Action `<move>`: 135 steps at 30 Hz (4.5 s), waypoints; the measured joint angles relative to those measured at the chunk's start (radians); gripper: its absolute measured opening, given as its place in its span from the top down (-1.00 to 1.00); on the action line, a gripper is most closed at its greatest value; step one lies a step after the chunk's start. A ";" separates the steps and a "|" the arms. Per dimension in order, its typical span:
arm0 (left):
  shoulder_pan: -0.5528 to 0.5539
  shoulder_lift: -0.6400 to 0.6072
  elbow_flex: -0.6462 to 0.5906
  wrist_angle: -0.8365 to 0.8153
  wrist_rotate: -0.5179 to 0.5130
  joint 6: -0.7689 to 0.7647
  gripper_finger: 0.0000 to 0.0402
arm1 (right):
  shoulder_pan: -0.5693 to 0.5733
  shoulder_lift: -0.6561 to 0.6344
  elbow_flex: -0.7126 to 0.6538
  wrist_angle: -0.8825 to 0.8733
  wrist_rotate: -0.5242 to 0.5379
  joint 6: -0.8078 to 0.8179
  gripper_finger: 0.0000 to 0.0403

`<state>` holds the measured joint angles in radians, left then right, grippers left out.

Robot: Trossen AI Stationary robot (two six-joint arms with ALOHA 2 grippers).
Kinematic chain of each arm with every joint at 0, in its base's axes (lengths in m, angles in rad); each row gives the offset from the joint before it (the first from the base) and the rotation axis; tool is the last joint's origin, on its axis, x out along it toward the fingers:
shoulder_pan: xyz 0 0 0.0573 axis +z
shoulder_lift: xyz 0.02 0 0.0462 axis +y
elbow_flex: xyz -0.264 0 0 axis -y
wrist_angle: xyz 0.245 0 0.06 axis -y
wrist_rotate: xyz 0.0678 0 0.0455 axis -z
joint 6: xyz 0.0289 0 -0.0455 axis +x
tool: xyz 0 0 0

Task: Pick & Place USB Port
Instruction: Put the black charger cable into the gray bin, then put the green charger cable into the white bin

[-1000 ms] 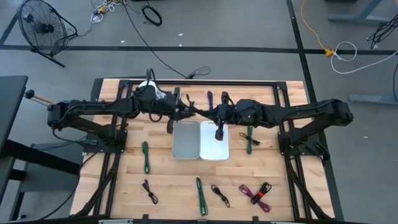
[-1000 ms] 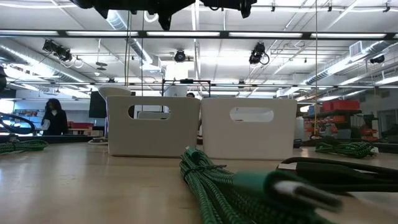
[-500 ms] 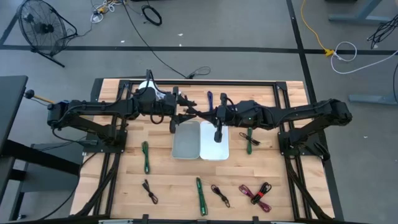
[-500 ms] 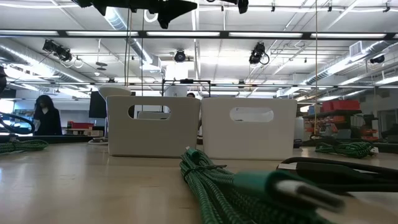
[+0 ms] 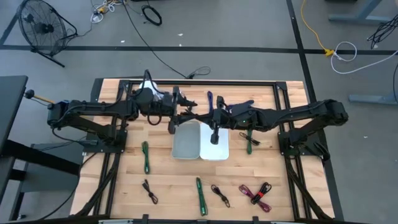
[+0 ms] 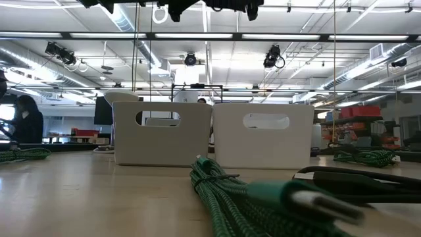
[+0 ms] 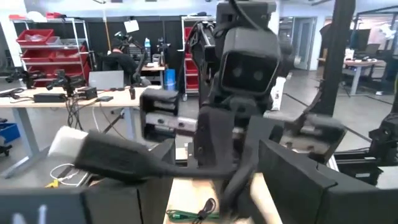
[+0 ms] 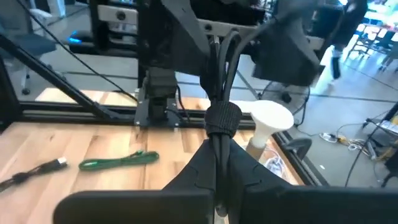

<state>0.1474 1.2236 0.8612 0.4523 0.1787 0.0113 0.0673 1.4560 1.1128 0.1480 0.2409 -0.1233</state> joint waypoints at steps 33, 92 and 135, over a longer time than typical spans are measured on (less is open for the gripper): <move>0.060 -0.009 0.000 -0.187 -0.013 -0.042 0.86 | 0.000 -0.070 0.001 -0.263 0.292 -0.015 0.02; -0.135 0.249 -0.001 -0.709 -0.236 -0.447 0.03 | -0.001 -0.106 0.001 -0.494 0.476 0.119 -0.03; -0.648 0.290 0.191 -1.708 -0.354 -1.927 0.08 | -0.038 -0.105 -0.044 -0.642 0.447 0.169 -0.03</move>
<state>-0.5004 1.5135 1.0523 -1.2557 -0.1750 -1.9160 0.0292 1.3510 1.0691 -0.4936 0.6879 0.0456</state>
